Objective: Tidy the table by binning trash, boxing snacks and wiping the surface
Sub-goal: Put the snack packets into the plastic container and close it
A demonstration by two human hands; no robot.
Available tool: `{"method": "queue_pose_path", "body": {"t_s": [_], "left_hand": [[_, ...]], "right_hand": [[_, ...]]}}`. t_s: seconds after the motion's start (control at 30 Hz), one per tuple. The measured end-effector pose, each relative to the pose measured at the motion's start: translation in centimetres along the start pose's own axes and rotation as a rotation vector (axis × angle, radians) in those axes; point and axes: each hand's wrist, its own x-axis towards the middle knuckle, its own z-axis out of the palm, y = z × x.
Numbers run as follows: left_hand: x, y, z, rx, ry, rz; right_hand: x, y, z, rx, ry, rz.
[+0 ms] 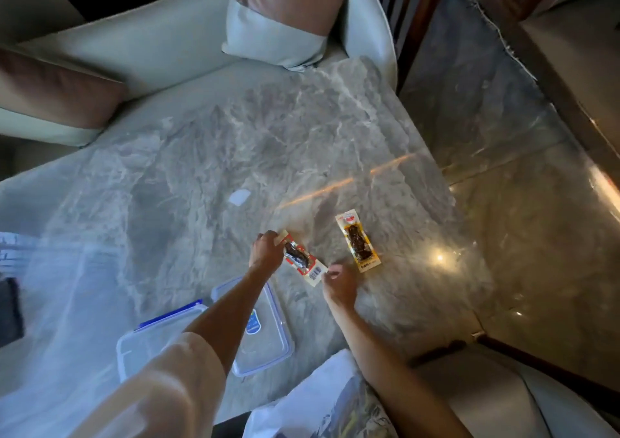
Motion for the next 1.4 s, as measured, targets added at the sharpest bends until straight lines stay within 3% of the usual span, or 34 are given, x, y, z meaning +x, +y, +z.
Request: {"method": "queue_pose_path", "body": {"t_s": [0.3, 0.43, 0.57, 0.73, 0.87, 1.0, 1.1, 1.27, 1.4], "left_hand": [[-0.3, 0.1, 0.2, -0.287, -0.035, -0.159], [-0.2, 2.3, 0.2, -0.319, -0.058, -0.12], [0.4, 6.9, 1.2, -0.306, -0.069, 0.004], [1.1, 12.0, 4.6, -0.142, -0.041, 0.127], [1.7, 13.2, 7.1, -0.057, -0.045, 0.127], [2.0, 12.4, 8.4, 0.103, -0.079, 0.141], [2.6, 12.1, 8.7, 0.085, -0.058, 0.133], [3.0, 12.6, 8.9, 0.068, -0.05, 0.158], [3.3, 12.7, 8.4, 0.191, -0.145, 0.172]], "right_hand": [[0.5, 0.2, 0.1, 0.181, -0.138, 0.025], [0.9, 1.1, -2.0, 0.248, -0.147, 0.037], [2.1, 1.7, -4.4, 0.343, -0.046, 0.025], [4.0, 1.8, -7.0, 0.298, 0.097, 0.013], [5.2, 1.7, -8.1, 0.229, 0.204, -0.007], [5.5, 1.8, -7.8, 0.14, 0.189, 0.063], [5.0, 1.9, -7.4, 0.09, 0.244, 0.118], [4.9, 1.8, -7.1, -0.019, 0.29, 0.09], [5.1, 2.1, -7.1, -0.048, 0.286, 0.058]]}}
